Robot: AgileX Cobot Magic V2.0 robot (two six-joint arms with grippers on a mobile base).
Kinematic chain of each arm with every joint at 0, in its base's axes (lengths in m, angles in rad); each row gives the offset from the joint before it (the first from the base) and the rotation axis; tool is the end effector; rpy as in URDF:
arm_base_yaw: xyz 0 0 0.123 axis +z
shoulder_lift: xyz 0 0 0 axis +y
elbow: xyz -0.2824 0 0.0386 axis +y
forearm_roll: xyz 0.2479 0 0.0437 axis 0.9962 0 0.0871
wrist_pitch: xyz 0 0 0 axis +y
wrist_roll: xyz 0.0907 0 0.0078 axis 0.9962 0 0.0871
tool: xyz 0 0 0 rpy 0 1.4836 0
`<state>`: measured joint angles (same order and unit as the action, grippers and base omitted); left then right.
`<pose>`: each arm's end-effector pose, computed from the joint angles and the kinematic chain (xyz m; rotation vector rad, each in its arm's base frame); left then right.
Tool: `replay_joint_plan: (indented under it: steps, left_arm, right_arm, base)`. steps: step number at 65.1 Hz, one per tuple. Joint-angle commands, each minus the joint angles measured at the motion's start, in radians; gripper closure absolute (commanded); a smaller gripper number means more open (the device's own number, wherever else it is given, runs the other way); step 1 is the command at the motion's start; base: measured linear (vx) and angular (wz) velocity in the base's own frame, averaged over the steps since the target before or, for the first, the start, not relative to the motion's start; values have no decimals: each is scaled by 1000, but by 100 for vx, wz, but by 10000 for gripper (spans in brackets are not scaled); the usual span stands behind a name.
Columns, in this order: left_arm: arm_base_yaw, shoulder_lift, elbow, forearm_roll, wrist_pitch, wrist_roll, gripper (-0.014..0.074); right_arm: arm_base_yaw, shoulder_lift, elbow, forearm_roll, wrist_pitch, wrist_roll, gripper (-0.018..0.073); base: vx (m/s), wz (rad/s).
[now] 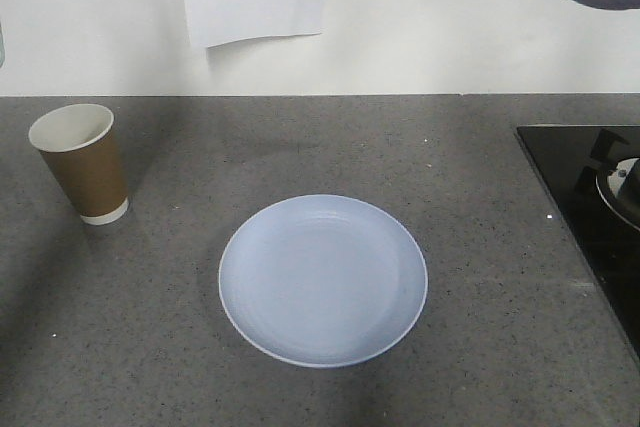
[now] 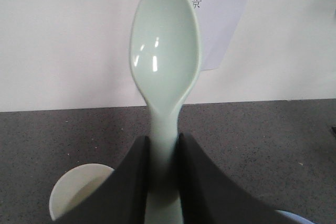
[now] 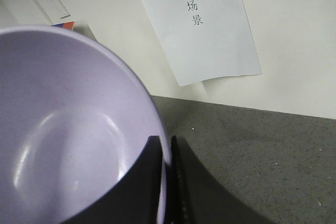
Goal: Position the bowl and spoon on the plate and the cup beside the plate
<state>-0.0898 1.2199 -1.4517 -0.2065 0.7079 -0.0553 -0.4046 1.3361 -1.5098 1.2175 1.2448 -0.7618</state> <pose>0.2521 -0.0349 0.4675 -0.0319 1.9597 -0.3301 0.2564 -0.0217 0.4712 -0.2915 1.8665 0.8331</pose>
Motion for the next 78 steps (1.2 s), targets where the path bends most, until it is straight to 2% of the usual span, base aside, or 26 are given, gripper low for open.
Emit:
replay_joint_plan:
  steps: [1, 78]
  left_arm:
    - [-2, -23, -27, -16, -67, -2, 602]
    - [-2, -23, -27, -16, -67, -2, 602]
  right_arm:
    - [-5, -26, -30, 79, -13, -10, 564]
    - [-5, -26, -30, 79, -13, -10, 564]
  base:
    - [0, 0]
    - [0, 0]
